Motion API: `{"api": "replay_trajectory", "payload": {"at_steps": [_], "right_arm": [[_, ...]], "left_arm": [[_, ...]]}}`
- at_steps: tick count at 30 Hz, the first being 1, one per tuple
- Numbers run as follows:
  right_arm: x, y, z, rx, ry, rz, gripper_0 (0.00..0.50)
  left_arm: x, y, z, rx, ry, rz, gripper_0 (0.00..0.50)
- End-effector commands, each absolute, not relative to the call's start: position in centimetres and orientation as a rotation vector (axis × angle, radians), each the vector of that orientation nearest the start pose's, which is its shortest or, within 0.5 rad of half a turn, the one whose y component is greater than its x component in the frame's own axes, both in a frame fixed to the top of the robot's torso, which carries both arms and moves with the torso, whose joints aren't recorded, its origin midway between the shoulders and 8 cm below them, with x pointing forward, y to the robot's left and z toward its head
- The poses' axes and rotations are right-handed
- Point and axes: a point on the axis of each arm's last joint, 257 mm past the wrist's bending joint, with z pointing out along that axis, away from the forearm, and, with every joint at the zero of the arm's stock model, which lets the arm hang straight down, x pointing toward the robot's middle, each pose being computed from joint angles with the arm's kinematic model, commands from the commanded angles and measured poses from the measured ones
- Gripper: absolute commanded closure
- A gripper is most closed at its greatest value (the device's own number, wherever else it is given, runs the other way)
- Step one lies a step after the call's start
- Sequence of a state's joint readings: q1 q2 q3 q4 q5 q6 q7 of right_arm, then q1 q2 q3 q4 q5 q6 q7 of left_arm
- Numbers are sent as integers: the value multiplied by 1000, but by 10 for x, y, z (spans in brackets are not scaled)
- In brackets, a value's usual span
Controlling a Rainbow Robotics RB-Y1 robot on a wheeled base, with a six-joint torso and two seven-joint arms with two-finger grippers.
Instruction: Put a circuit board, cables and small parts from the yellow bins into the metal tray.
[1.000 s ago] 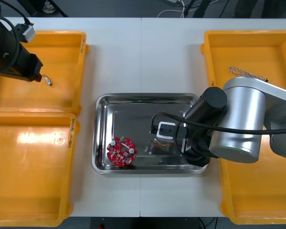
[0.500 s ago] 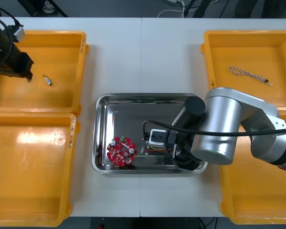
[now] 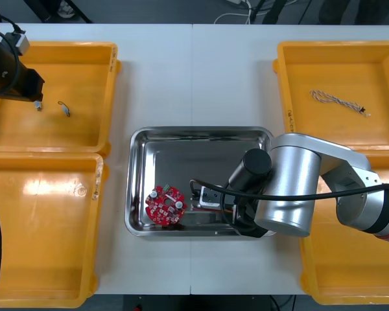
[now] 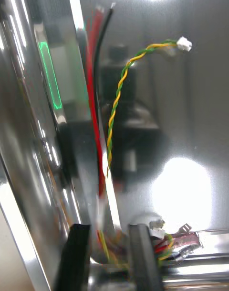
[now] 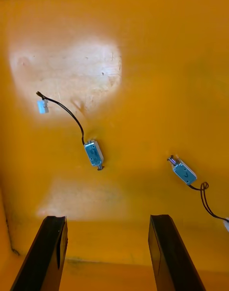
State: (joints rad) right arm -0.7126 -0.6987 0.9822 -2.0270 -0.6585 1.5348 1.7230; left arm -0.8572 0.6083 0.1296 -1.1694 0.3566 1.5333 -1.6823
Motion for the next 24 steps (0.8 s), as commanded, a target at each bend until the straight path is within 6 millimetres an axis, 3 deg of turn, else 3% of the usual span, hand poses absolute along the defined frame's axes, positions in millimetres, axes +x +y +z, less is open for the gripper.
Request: {"api": "replay_trajectory", "payload": {"at_steps": [1,15,24], "right_arm": [[384,-84,-288,-1864,2050,-294,0],[394,-86,-274,-1813,2072,-291,0],[399,-93,-232,-1710,2192,-237,0]], "left_arm": [[613,435,-97,53,2451,271,0],[634,444,-120,35,2400,232,0],[641,449,-136,12,2386,201,0]]}}
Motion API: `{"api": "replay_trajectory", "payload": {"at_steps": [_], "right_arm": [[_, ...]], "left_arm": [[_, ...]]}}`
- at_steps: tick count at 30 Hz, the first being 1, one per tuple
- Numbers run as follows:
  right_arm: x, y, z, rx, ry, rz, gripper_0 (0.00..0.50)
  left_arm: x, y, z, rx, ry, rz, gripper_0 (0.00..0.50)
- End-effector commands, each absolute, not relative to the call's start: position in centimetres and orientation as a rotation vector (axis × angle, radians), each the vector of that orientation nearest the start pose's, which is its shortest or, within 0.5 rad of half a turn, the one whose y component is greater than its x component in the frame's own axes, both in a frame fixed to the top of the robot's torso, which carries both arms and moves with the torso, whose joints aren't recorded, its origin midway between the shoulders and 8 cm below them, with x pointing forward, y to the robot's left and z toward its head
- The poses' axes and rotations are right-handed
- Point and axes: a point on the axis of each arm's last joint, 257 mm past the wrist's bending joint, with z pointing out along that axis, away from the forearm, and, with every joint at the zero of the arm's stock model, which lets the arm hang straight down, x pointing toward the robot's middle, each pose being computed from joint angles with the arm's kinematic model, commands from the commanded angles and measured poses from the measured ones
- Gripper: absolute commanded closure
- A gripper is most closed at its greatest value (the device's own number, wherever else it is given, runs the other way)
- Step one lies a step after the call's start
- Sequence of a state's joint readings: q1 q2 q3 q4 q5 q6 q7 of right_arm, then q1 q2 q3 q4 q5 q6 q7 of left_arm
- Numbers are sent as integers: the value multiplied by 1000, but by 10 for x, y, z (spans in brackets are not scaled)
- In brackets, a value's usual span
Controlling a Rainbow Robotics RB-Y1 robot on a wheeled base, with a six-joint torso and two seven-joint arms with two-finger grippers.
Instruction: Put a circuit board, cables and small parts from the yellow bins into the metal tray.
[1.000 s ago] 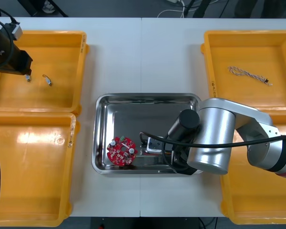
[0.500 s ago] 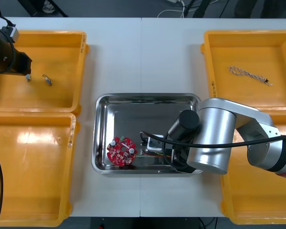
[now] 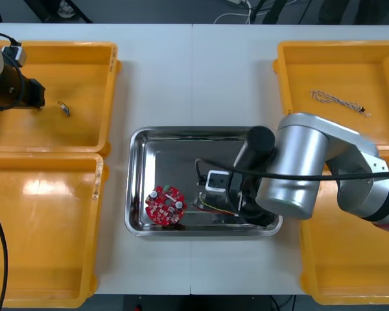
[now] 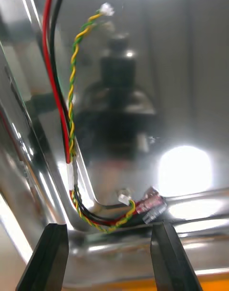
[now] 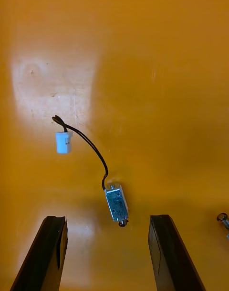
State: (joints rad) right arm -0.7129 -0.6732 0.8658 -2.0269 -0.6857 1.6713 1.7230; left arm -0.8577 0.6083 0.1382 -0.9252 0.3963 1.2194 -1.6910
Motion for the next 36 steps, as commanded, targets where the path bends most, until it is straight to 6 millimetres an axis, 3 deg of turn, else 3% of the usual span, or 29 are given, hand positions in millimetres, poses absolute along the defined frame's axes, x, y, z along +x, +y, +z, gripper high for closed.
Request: {"api": "replay_trajectory", "payload": {"at_steps": [1,10,13,14,18,26,27,28,36], "right_arm": [[399,-97,-221,-1682,2226,-208,0],[403,-120,-168,-1545,2337,-92,0],[416,-127,-138,-1444,2326,-42,0],[416,-127,-138,-1444,2326,-42,0],[432,-153,-106,-1304,2333,-52,0],[452,-206,-78,-1104,2379,-141,0],[456,-214,-76,-1066,2396,-144,0],[459,-220,-75,-1031,2411,-140,0],[488,-268,-64,-770,2520,-95,0]], "left_arm": [[642,450,-139,4,2380,193,0],[648,447,-148,-6,2361,165,0],[650,446,-153,-11,2358,148,0],[650,446,-153,-11,2358,148,0],[653,444,-156,-11,2347,131,0],[653,439,-158,3,2349,119,0],[653,440,-158,4,2349,119,272],[653,439,-158,6,2350,122,498],[652,439,-160,20,2360,134,500]]}}
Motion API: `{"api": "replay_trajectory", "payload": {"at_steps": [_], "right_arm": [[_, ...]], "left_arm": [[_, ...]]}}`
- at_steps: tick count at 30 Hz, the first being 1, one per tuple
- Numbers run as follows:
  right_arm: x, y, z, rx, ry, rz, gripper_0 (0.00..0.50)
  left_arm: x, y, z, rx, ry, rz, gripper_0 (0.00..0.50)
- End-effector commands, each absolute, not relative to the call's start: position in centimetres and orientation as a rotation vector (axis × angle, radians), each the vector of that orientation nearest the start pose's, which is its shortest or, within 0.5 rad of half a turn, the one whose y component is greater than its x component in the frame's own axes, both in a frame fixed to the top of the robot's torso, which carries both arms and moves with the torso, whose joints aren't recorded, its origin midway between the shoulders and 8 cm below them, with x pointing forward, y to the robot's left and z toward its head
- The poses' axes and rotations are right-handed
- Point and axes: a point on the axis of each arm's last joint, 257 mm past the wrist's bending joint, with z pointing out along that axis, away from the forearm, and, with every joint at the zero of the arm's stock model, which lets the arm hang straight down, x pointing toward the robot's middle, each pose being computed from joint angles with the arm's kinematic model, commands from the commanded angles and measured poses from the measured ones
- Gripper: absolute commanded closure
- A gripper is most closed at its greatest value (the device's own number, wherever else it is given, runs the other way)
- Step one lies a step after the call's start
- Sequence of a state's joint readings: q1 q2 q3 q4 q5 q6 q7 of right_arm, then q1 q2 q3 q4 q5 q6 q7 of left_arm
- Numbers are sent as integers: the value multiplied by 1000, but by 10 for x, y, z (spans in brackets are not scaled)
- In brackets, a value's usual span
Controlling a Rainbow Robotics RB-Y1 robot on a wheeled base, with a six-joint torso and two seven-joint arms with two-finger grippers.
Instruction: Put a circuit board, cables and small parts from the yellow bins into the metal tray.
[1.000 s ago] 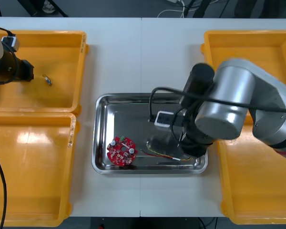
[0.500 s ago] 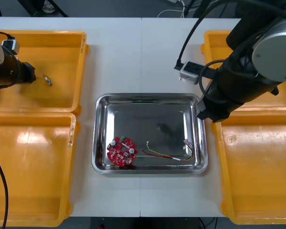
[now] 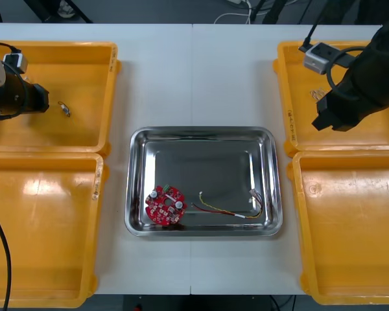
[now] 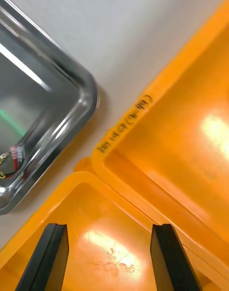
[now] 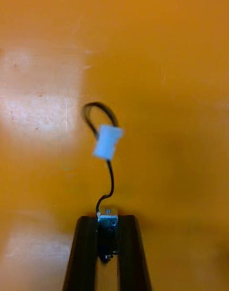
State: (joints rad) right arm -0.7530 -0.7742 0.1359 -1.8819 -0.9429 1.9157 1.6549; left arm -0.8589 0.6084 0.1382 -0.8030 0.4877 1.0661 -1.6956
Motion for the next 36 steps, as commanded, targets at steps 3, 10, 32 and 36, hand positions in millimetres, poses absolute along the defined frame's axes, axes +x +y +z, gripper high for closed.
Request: {"api": "replay_trajectory", "payload": {"at_steps": [3,10,32,36], "right_arm": [[498,-287,-61,-682,2552,-108,0],[512,-321,-64,-517,2624,-149,0],[569,-364,-70,74,2677,-149,0],[576,-357,-75,227,2648,-135,0]], "left_arm": [[651,439,-162,20,2364,133,500],[641,440,-153,46,2402,142,500],[559,415,-97,170,2552,248,500],[546,397,-93,200,2566,241,500]]}}
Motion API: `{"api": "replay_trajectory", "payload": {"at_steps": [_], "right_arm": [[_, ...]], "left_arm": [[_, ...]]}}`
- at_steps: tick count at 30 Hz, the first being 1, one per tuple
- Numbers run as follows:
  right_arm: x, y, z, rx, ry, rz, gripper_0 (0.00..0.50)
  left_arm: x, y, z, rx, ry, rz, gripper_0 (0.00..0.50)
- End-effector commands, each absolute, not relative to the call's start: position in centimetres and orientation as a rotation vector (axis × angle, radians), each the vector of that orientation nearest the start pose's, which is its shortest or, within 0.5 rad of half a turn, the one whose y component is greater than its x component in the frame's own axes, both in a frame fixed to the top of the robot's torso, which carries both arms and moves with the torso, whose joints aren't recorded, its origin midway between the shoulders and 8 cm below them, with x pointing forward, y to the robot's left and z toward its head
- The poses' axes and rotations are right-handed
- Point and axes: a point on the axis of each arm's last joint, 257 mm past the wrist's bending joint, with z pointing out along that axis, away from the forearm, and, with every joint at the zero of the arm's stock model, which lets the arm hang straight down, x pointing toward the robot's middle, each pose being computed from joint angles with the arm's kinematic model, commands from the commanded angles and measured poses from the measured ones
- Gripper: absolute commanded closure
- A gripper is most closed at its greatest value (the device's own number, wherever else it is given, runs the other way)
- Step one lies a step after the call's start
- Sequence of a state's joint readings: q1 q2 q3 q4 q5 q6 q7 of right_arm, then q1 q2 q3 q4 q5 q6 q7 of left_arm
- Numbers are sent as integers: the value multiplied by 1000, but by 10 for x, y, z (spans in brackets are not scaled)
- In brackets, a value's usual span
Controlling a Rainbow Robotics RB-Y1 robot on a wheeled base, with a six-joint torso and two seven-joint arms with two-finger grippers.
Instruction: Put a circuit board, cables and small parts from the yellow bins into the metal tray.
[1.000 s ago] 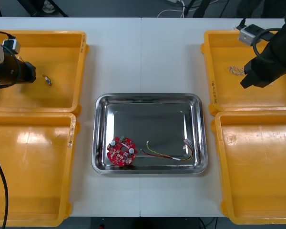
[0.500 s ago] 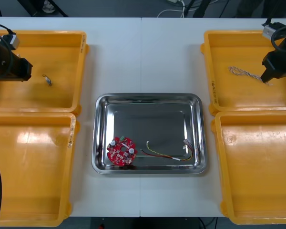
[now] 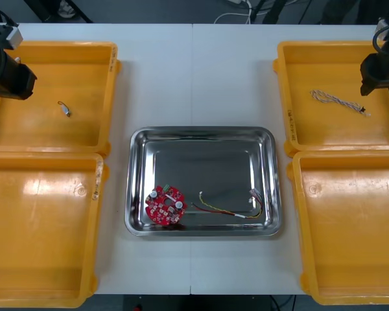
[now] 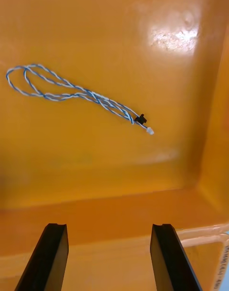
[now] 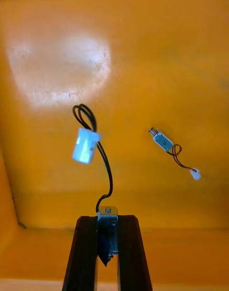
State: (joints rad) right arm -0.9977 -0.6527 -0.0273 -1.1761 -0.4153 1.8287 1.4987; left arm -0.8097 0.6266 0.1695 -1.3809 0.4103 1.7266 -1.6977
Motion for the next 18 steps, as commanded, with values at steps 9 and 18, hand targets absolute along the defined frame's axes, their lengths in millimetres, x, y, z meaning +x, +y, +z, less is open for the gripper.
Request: {"api": "replay_trajectory", "payload": {"at_steps": [9,18], "right_arm": [[588,-345,-80,607,2545,-51,0],[597,-345,-85,984,2426,152,0]], "left_arm": [[527,337,-87,205,2568,204,500],[518,262,-96,256,2544,108,500]]}}
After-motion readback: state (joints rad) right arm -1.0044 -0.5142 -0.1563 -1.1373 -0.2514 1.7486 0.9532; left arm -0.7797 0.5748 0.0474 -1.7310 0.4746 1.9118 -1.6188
